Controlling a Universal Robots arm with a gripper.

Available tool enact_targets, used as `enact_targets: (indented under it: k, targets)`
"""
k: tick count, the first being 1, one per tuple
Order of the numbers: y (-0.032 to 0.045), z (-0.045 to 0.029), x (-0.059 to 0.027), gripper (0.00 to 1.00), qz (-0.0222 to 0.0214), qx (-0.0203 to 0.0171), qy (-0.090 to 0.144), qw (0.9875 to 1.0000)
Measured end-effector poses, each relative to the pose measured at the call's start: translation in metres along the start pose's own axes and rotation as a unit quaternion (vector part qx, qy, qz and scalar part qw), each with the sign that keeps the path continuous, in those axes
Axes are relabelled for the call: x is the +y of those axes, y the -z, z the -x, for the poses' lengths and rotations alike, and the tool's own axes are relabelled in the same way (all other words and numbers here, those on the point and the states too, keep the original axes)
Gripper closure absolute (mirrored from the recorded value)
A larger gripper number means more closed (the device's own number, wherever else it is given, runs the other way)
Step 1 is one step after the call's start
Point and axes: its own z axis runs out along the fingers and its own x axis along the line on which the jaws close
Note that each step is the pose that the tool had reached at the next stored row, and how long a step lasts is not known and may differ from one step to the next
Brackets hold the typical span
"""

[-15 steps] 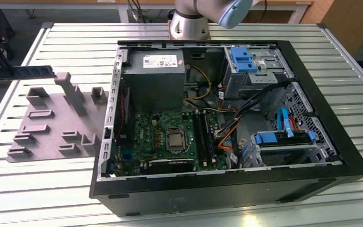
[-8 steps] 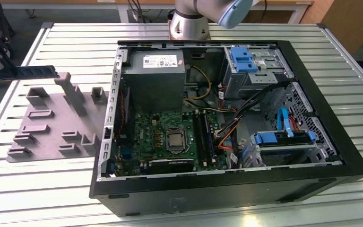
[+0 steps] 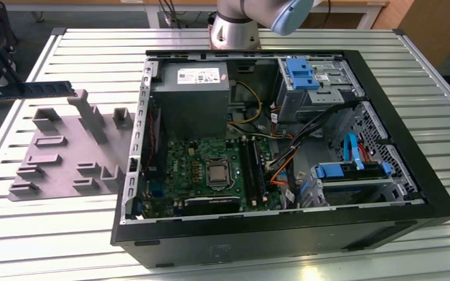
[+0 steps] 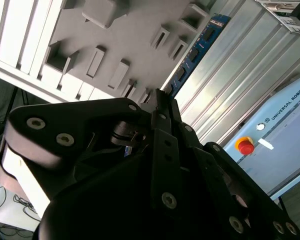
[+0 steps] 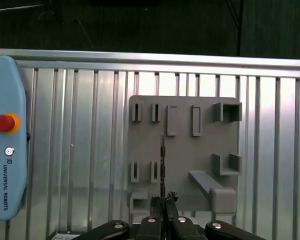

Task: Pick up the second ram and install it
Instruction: 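Pick up the second ram and move it above second insertion slot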

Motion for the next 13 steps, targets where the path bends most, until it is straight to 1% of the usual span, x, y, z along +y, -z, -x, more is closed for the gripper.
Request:
enact_targets:
  k: [13]
  targets:
    - [0.0001, -0.0001, -0.0068, 0.86, 0.0000, 0.0000, 0.000, 1.0000]
